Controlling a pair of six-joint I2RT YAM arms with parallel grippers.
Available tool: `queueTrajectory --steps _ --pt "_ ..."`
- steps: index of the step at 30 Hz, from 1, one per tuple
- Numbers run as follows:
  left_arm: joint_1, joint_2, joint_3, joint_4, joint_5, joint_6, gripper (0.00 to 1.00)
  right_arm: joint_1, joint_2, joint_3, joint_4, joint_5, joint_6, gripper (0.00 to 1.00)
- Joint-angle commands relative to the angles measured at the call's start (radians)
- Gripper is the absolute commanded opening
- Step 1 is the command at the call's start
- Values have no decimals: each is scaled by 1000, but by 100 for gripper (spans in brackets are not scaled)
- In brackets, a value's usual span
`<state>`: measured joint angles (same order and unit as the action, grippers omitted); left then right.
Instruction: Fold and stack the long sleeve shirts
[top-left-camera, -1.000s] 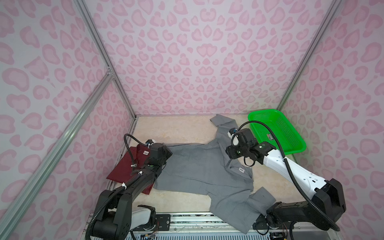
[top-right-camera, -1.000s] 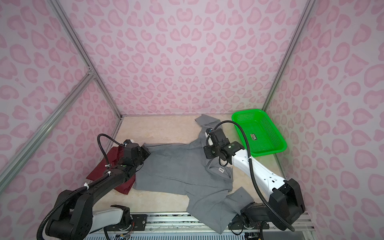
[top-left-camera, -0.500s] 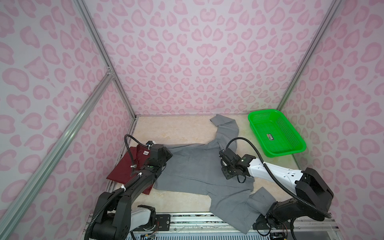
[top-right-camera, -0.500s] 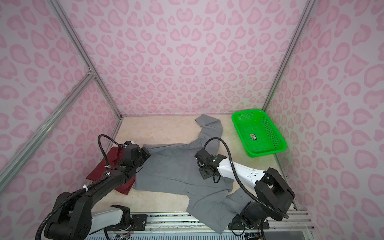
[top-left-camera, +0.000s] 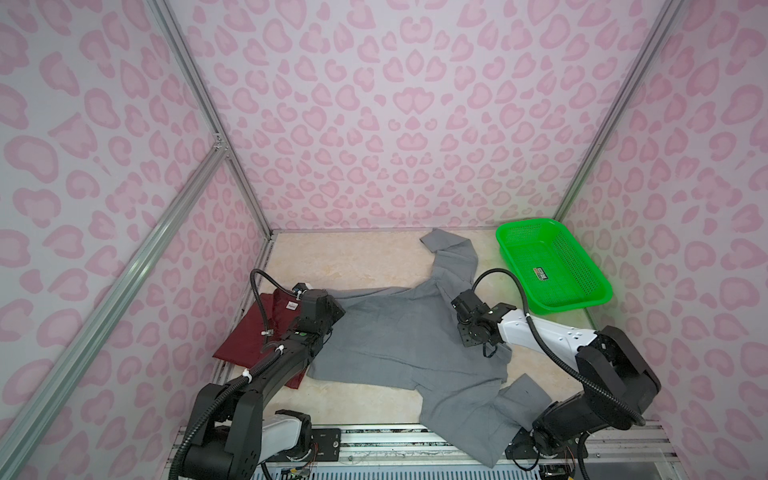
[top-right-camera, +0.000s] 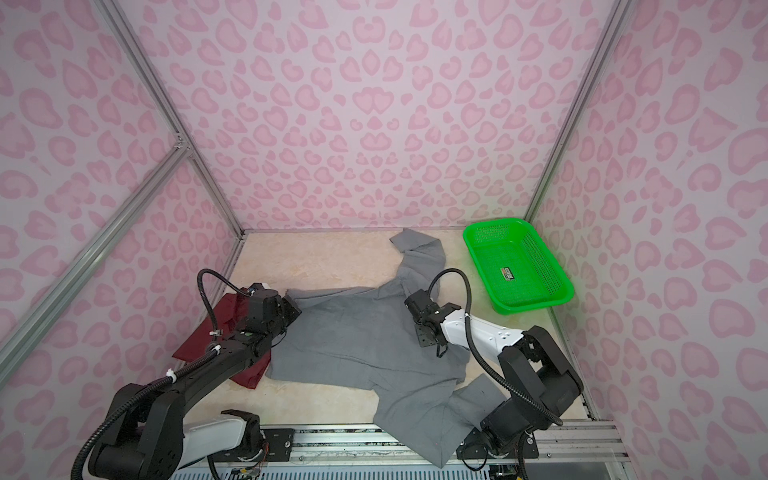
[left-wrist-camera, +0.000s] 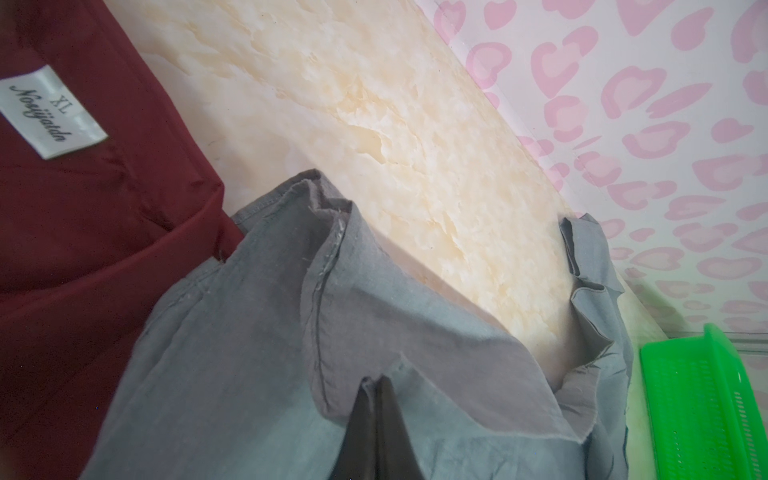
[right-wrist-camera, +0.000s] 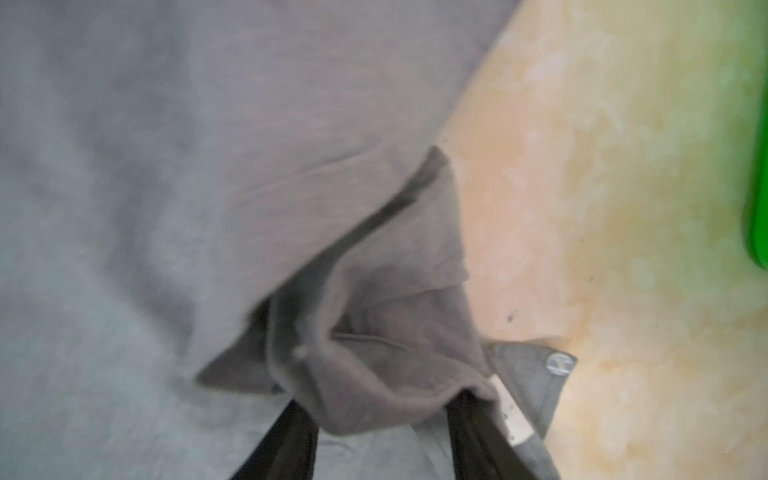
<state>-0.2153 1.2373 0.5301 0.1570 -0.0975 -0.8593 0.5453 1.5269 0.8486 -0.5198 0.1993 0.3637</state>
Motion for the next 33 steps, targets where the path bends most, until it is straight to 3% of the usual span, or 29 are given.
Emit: queueTrajectory --steps 1,4,9,11,17,19,21,26,33 --pt "1 -4 -5 0 -10 13 3 -129 -24 -39 120 -129 66 50" --pt "1 -4 -7 -1 -13 13 3 -255 -29 -69 202 -212 107 50" --pt "1 -13 -6 -10 -15 18 3 -378 -112 -126 275 -288 191 48" --pt "0 -16 -4 -13 -18 19 3 -361 -178 -128 263 -259 207 46" --pt "0 -13 11 -19 -22 23 3 -155 -260 -59 299 -222 247 44" --pt "1 -9 22 -22 -22 22 3 -105 -200 -31 385 -225 238 45" --pt "0 -1 37 -29 -24 27 3 -121 -108 20 398 -242 269 45" --pt "2 21 75 -46 -24 36 3 -230 105 101 406 -289 273 43" --pt "4 46 105 -48 -16 45 3 -366 214 50 464 -316 311 45"
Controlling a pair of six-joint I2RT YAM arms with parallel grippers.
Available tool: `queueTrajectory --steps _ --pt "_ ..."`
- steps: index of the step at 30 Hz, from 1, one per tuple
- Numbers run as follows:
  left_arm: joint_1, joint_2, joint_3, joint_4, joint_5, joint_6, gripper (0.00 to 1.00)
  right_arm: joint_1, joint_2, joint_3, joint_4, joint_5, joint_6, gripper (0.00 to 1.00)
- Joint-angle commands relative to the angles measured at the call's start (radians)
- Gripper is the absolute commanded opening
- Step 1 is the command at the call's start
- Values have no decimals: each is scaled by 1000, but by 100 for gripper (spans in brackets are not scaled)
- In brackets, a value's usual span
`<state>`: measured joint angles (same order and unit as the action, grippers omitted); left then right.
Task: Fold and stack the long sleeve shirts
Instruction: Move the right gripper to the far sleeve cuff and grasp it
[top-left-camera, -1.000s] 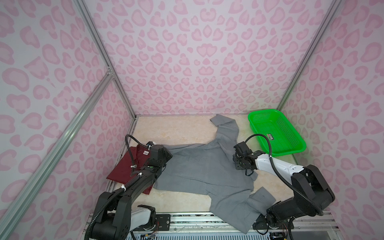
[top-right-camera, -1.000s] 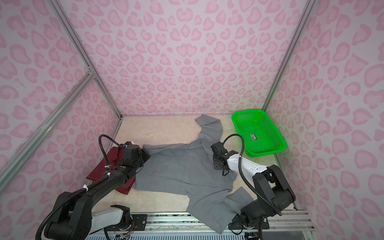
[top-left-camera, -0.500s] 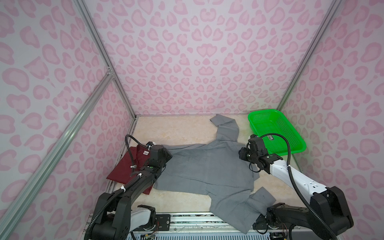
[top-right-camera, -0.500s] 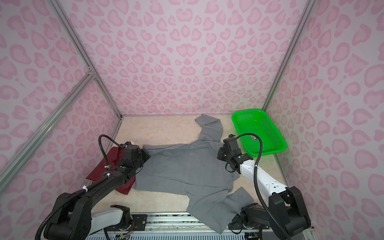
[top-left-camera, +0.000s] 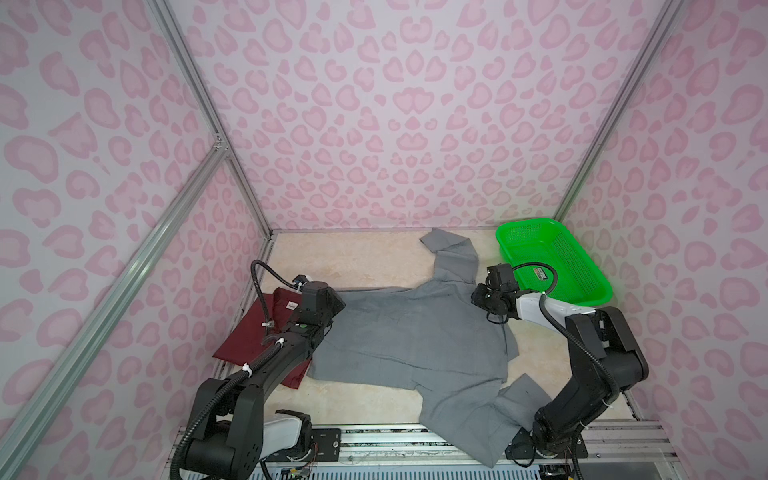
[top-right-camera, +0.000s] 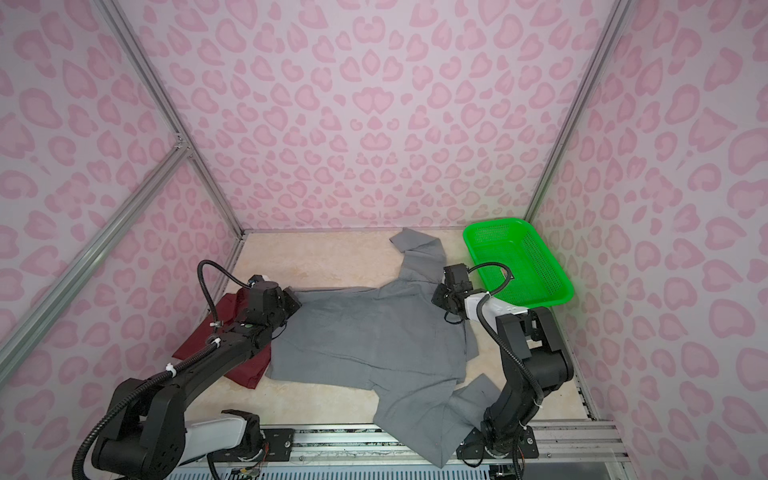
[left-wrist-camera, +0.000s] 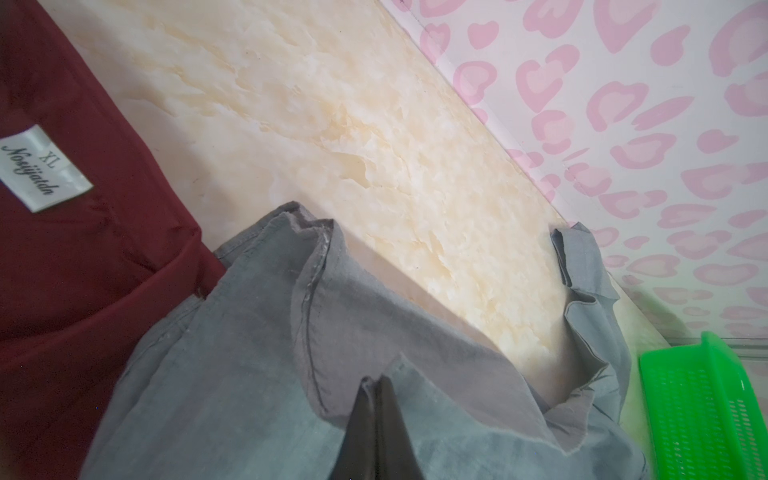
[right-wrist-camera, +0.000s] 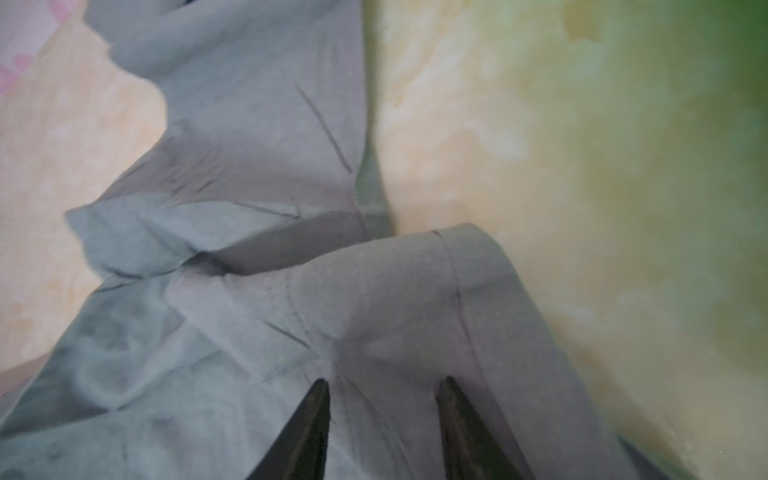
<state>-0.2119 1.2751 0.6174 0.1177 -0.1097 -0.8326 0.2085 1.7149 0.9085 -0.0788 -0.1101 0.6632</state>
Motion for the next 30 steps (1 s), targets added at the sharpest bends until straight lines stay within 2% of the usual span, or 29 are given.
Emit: queueTrajectory --steps 1,6,9,12,17,24,30 --pt "2 9 24 -10 -2 21 4 -46 27 -15 19 6 12 45" --pt "2 23 54 -20 14 35 4 -103 -54 -31 10 27 -11 46" --pt "2 41 71 -20 31 47 4 -62 -124 46 -37 35 -82 49" --pt "2 73 99 -39 54 56 3 17 -115 197 -112 65 -177 55" --pt "1 114 116 -58 84 54 3 94 137 583 -266 -45 -295 59" --pt "1 126 127 -72 90 60 3 146 538 1148 -498 -29 -443 62" --pt "1 144 144 -90 86 77 3 149 876 1609 -692 -22 -546 62"
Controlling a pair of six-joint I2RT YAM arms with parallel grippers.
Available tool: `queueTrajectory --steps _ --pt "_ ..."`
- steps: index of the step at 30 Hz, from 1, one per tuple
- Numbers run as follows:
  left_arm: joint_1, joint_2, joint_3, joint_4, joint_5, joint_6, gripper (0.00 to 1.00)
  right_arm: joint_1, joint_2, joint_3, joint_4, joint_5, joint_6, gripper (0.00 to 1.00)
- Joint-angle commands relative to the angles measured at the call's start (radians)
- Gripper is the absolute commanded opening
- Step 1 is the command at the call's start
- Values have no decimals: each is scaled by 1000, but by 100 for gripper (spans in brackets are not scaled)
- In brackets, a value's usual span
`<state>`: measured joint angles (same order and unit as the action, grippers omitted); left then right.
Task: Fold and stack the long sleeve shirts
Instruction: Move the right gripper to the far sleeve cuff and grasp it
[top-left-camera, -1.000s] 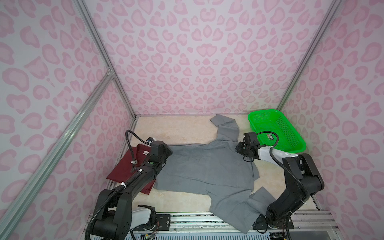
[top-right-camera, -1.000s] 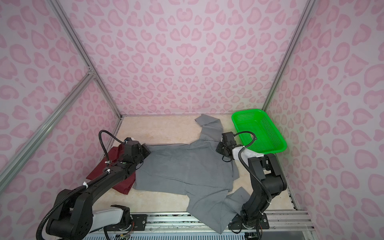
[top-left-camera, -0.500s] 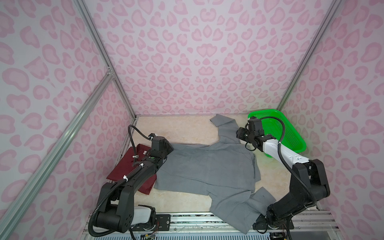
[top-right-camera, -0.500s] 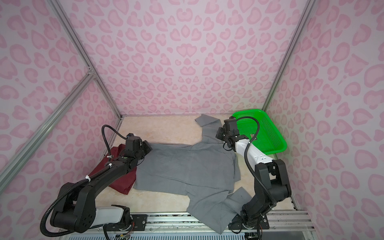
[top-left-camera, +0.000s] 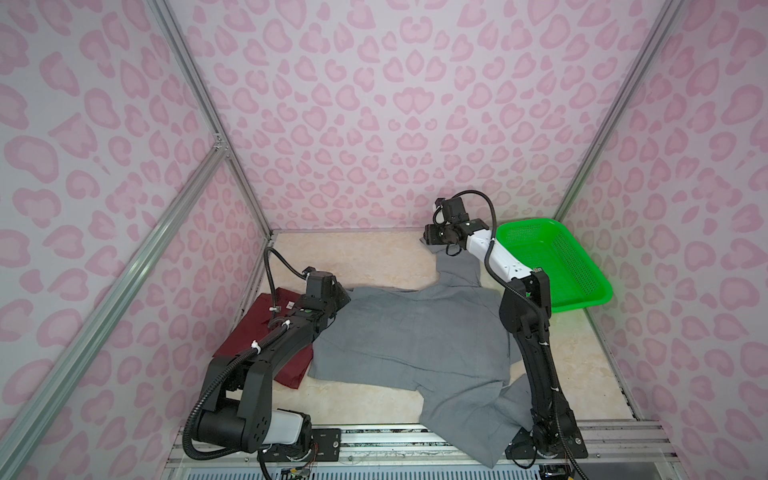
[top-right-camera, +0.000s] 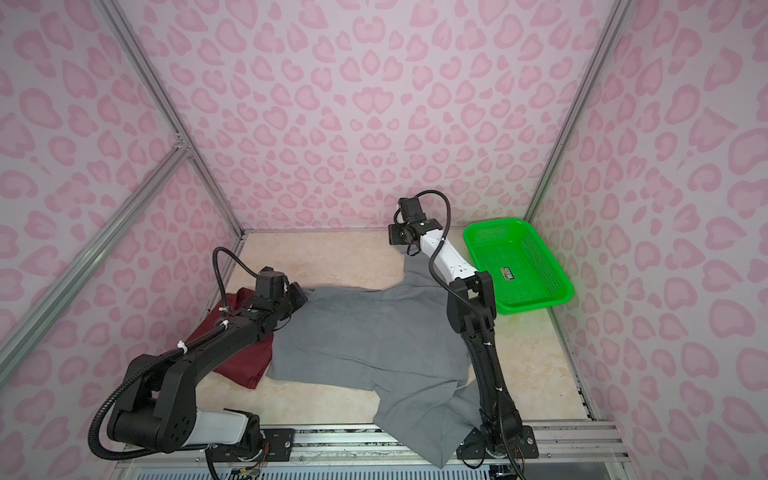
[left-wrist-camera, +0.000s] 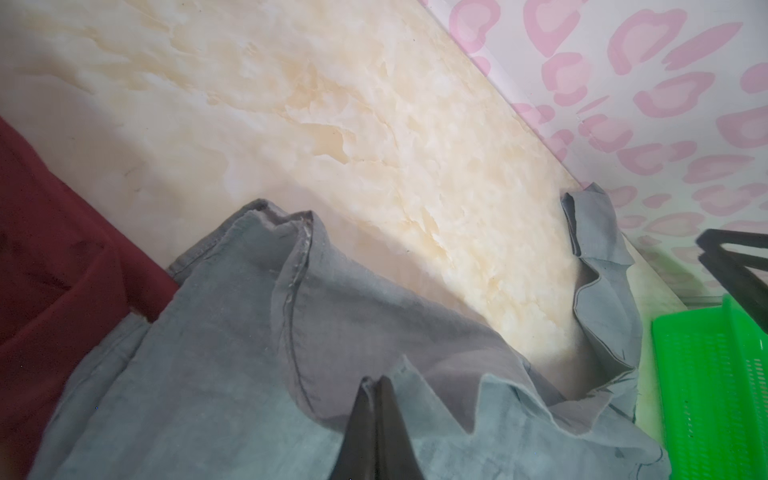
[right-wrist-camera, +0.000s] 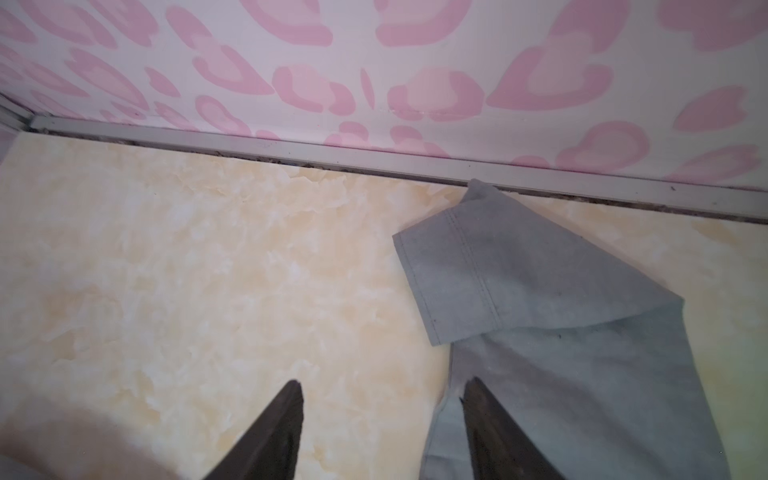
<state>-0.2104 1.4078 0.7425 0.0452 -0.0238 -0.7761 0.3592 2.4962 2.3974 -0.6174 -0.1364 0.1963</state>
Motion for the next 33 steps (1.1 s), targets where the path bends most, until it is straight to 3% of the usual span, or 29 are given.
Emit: queueTrajectory --steps 1,4,11,19,23,27,33 --pt "0 15 23 -19 -2 25 3 0 146 189 -180 -6 -91 63" --pt "-1 20 37 -35 -26 34 3 6 227 282 -197 8 -115 62" --pt "0 7 49 -47 -83 59 3 15 277 263 -120 66 -178 59" --pt "0 2 51 -43 -87 61 3 16 346 316 -154 148 -200 52" --pt "-2 0 47 -42 -96 67 3 9 351 324 -158 124 -197 36" --pt "-1 0 44 -42 -103 72 3 2 350 322 -159 93 -198 0" --pt "-4 10 58 -44 -109 78 3 -11 289 319 -143 31 -216 0"
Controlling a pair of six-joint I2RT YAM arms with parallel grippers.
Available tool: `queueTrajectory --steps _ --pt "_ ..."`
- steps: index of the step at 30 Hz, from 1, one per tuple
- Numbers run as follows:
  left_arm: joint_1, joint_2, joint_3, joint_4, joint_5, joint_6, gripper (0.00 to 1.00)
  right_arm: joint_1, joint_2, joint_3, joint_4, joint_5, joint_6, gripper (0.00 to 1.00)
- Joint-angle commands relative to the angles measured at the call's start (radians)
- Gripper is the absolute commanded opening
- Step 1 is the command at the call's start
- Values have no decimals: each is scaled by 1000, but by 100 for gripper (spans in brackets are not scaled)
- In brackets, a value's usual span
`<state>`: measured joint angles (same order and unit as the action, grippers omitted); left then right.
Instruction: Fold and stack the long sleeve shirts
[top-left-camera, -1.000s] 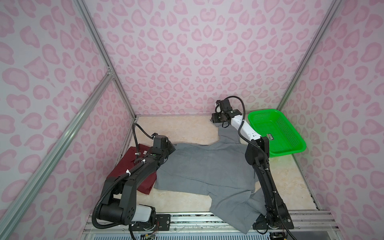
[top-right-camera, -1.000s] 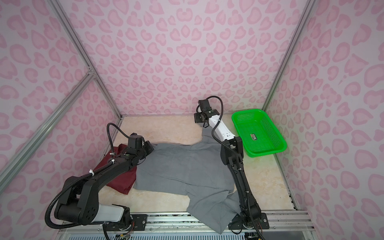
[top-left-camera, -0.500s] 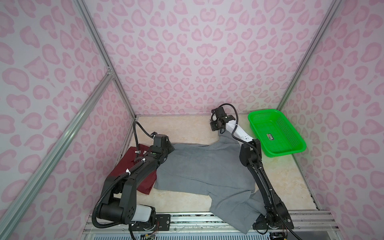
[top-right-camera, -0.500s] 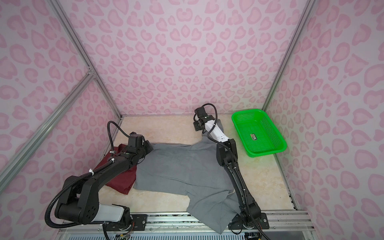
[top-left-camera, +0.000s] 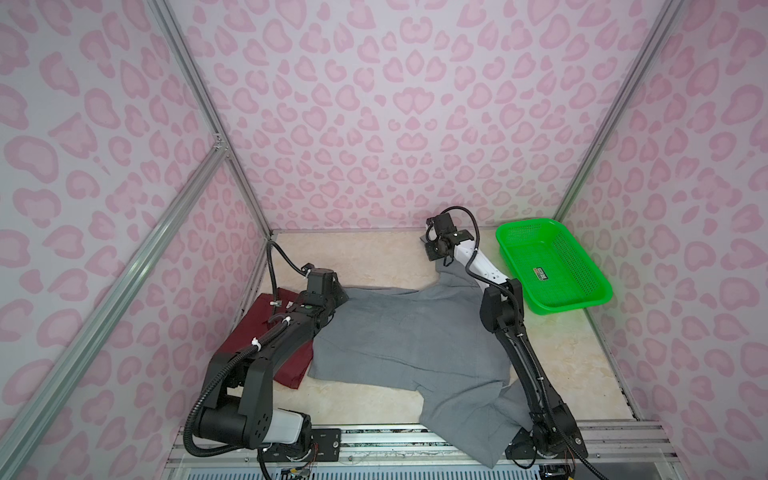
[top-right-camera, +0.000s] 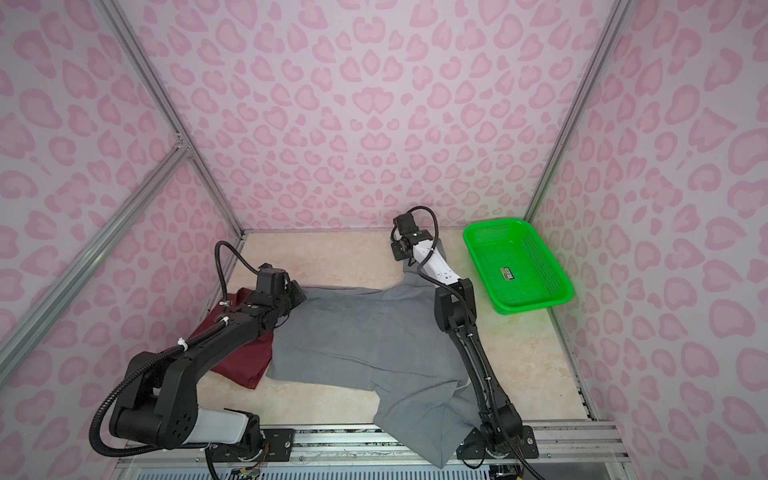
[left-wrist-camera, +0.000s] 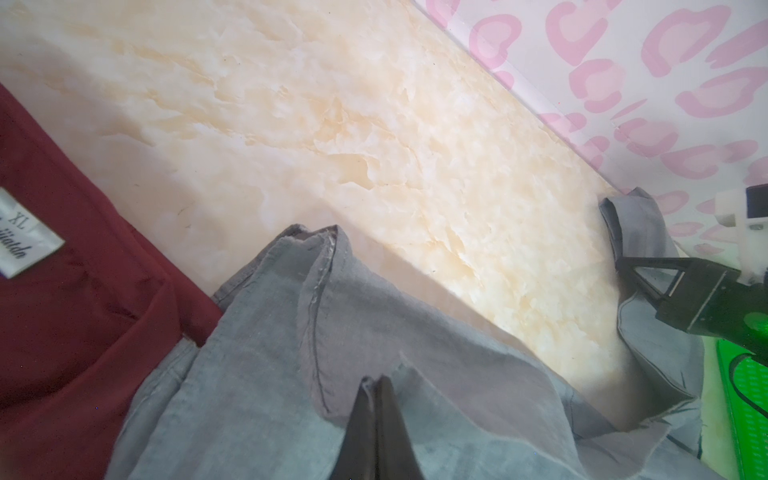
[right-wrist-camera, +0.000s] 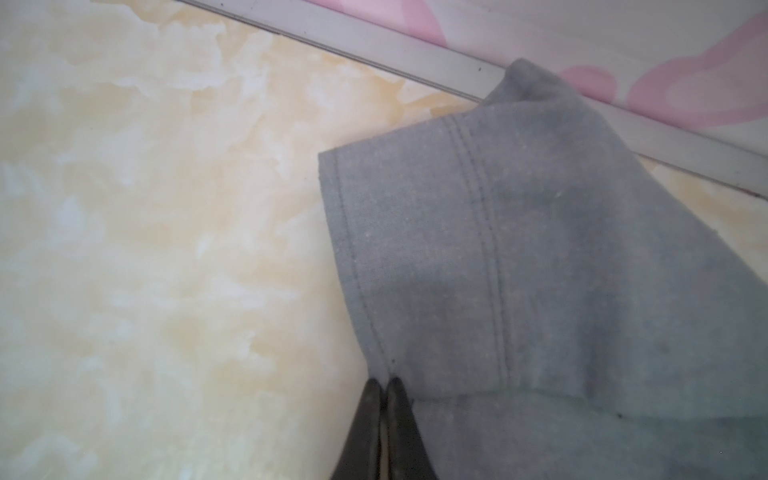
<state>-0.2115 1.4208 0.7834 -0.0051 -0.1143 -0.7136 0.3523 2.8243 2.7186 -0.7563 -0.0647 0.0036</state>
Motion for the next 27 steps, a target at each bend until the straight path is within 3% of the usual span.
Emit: queueTrajectory --steps 1,4,8,23,27 --pt "-5 0 22 8 -26 19 3 -3 -64 -3 -3 -47 -27 0" --pt "-9 2 25 19 -47 24 3 -4 -177 -41 17 -76 -25 0" --pt "-15 3 38 31 -64 32 3 0 -441 -272 161 -119 -11 0" --pt "-22 -96 10 82 -96 66 3 67 -1331 -924 336 -65 73 0" --pt "-22 -124 -18 79 -89 58 3 75 -1458 -1083 334 -119 91 0"
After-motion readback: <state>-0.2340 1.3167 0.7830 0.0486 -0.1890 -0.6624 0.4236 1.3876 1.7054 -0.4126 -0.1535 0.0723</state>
